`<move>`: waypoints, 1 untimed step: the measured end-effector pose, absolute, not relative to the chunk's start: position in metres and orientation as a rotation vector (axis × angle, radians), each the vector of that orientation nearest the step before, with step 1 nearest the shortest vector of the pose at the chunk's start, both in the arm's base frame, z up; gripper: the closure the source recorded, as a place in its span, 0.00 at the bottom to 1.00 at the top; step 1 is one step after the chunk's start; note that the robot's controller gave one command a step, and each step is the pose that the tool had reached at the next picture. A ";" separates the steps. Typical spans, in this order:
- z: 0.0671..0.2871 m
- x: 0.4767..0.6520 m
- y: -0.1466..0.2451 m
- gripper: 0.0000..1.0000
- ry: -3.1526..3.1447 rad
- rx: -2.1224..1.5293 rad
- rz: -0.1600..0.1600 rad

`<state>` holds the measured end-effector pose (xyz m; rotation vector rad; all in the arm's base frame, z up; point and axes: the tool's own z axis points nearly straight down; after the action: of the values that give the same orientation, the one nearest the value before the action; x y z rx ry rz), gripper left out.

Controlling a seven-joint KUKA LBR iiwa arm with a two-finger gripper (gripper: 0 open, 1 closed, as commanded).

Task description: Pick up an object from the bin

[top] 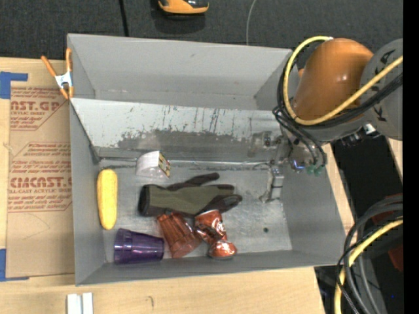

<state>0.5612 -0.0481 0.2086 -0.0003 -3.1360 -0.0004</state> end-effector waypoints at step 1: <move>0.214 0.563 -0.048 0.00 -3.144 0.001 0.001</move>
Offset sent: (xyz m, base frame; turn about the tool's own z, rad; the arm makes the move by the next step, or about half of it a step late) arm 0.0128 0.0729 -0.1386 -0.3308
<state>0.5627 -0.0480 0.2135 0.0010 -3.1441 0.0007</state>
